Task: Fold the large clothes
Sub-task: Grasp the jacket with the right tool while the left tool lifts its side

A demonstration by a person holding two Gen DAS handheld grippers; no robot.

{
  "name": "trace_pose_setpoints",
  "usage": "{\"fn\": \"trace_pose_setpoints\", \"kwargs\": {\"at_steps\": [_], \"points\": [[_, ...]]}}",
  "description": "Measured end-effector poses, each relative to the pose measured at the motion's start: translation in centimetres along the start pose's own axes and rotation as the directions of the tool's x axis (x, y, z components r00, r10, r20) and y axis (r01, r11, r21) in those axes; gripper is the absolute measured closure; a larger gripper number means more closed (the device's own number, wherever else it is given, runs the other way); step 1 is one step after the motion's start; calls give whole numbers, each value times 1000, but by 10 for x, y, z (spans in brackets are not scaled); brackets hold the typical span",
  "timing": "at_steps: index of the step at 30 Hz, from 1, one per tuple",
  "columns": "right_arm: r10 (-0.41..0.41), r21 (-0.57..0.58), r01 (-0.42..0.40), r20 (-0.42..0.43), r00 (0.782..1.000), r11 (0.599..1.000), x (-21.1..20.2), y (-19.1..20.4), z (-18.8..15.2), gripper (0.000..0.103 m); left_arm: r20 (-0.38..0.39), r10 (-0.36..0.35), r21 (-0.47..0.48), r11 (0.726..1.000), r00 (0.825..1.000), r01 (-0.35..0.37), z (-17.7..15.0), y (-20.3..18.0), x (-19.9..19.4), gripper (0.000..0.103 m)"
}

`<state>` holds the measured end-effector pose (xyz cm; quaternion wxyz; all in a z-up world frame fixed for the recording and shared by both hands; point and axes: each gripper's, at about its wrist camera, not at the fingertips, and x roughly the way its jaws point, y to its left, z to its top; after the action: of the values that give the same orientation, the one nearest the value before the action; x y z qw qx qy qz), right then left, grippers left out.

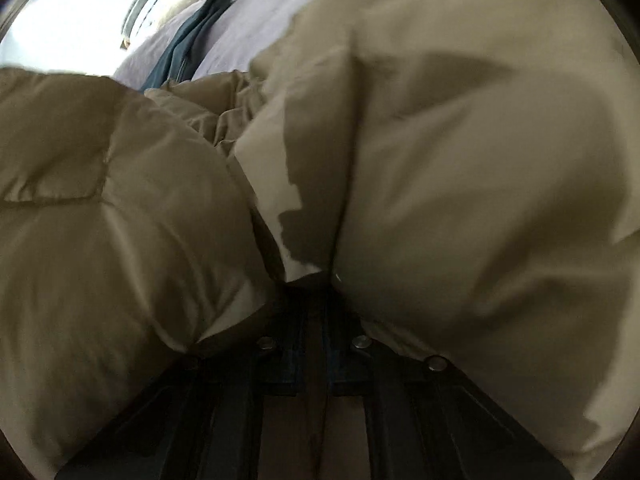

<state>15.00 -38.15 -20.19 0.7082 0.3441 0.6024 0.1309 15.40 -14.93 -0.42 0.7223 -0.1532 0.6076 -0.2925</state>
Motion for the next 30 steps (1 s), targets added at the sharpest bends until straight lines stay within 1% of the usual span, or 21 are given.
{"fn": "trace_pose_setpoints", "kwargs": {"at_steps": [2, 4, 6, 8, 9, 12, 14, 15, 16, 17, 18, 20, 21, 22, 23, 24, 25, 26, 27, 30], "points": [[41, 32, -41, -9, 999, 999, 2, -9, 1, 102, -19, 35, 16, 999, 999, -35, 4, -18, 14, 77], [77, 61, -75, -30, 997, 995, 0, -16, 3, 102, -27, 78, 42, 996, 997, -77, 9, -45, 34, 77], [89, 73, -86, -44, 995, 994, -12, -21, 3, 102, -35, 104, 59, 993, 994, -102, 11, -64, 44, 77], [84, 62, -82, -37, 996, 995, -31, -26, 3, 101, -49, 117, 62, 992, 992, -114, 19, -81, 57, 77], [79, 54, -77, -27, 997, 996, -43, -30, 2, 98, -56, 124, 63, 991, 991, -120, 14, -83, 59, 77], [32, 67, -34, 33, 999, 997, -86, -51, -1, 98, -95, 136, 84, 988, 986, -129, 15, -96, 82, 77], [23, 107, -31, 75, 997, 994, -114, -73, -6, 98, -126, 110, 90, 991, 986, -99, 16, -104, 101, 70], [13, 124, -25, 89, 996, 992, -124, -82, -8, 98, -141, 84, 89, 993, 986, -71, 16, -107, 110, 61], [-4, 142, -10, 101, 995, 990, -134, -91, -12, 98, -149, 62, 88, 995, 987, -50, 17, -106, 119, 49], [-22, 160, 4, 111, 994, 987, -143, -100, -17, 97, -153, 41, 91, 995, 987, -28, 17, -110, 126, 45], [-30, 174, 9, 117, 993, 985, -150, -107, -21, 97, -157, 23, 98, 995, 987, -7, 17, -113, 133, 43], [-38, 206, 11, 124, 992, 978, -161, -119, -33, 97, -190, -24, 128, 991, 982, 49, 16, -120, 150, 43], [-42, 217, 15, 123, 992, 976, -164, -122, -39, 97, -207, -60, 122, 989, 976, 86, 16, -120, 157, 43], [-47, 229, 19, 118, 992, 973, -167, -125, -45, 95, -236, -126, 101, 983, 964, 153, 15, -119, 167, 43], [-46, 239, 18, 113, 992, 971, -171, -128, -52, 92, -251, -160, 90, 978, 955, 188, 16, -119, 172, 43], [-43, 245, 15, 112, 993, 969, -174, -130, -58, 80, -259, -187, 86, 973, 948, 215, 16, -120, 177, 43], [-38, 249, 9, 113, 993, 969, -179, -131, -66, 56, -266, -203, 96, 967, 942, 236, 16, -122, 183, 43], [-37, 247, 6, 120, 992, 969, -184, -130, -73, 44, -277, -217, 105, 961, 936, 254, 16, -124, 188, 43], [-36, 242, 4, 127, 991, 970, -188, -129, -77, 30, -290, -234, 105, 956, 928, 274, 17, -126, 193, 43], [-12, 200, -21, 163, 987, 979, -207, -121, -98, 29, -342, -305, 43, 940, 889, 340, 23, -123, 217, 43]]}}
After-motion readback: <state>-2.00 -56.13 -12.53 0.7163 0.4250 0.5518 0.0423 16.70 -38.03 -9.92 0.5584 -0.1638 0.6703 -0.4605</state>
